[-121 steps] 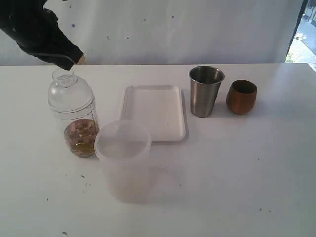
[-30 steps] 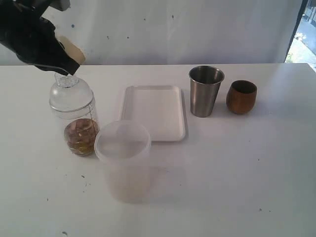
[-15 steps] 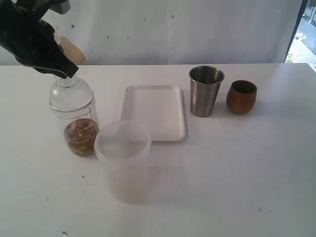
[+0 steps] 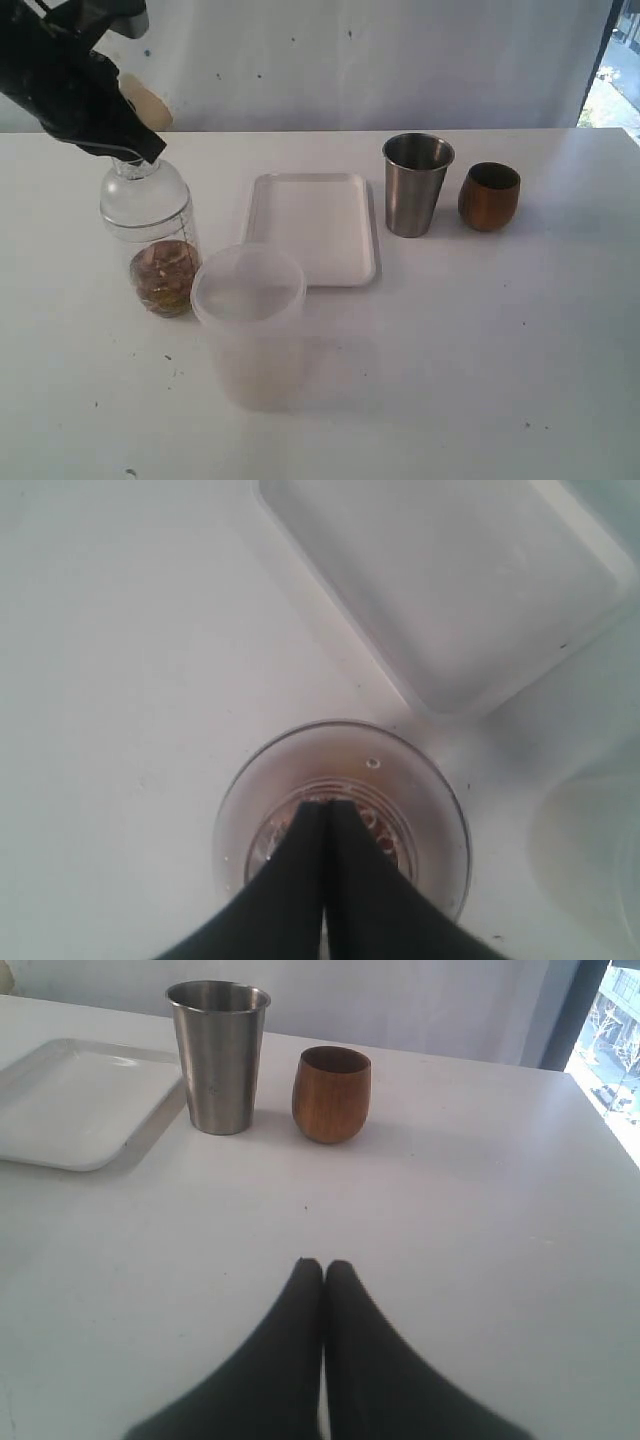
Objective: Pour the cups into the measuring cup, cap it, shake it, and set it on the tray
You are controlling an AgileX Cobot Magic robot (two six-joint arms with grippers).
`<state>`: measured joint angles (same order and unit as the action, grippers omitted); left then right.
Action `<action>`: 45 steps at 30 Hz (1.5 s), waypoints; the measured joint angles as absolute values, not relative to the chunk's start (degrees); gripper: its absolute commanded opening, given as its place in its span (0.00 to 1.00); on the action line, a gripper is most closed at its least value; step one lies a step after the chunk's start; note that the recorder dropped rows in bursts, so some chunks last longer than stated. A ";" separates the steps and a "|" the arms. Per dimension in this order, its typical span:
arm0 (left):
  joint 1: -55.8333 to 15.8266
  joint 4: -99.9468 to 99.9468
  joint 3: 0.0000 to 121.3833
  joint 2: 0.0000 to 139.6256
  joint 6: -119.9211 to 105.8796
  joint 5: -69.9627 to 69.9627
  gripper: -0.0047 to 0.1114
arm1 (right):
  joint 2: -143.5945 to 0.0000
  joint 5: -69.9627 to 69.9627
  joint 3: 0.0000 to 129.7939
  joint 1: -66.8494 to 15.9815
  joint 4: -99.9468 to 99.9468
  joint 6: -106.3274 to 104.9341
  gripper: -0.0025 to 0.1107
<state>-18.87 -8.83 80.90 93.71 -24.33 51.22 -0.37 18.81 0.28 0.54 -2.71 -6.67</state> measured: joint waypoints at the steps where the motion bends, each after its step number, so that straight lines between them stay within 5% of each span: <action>1: -18.87 -8.71 80.90 93.71 -24.33 51.13 0.04 | -0.37 18.81 0.28 0.54 -2.71 -6.67 0.02; 9: -18.87 -7.22 80.90 91.42 -24.37 48.53 0.05 | -0.37 18.81 0.28 0.54 -2.71 -6.00 0.02; 12: -18.87 -5.59 80.90 90.15 -24.37 47.38 0.14 | -0.37 18.81 0.28 0.54 -2.71 -6.00 0.02; 21: -18.87 -3.68 80.90 84.40 -23.78 44.44 0.92 | -0.37 18.81 0.28 0.54 -2.71 -6.00 0.02; 22: -18.87 -3.68 80.90 83.94 -23.49 44.44 0.95 | -0.37 18.81 0.28 0.54 -2.71 -6.00 0.02; 34: -18.87 -12.40 78.14 77.73 -19.19 37.67 0.94 | -0.37 18.81 0.28 0.54 -2.71 -6.00 0.02; 45: -18.87 -30.84 46.05 65.48 -33.85 6.13 0.94 | -0.37 18.81 0.28 0.54 -2.71 -6.00 0.02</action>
<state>-18.87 -30.84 46.05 65.48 -33.85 6.13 -0.37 18.81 0.28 0.54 -2.71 -6.00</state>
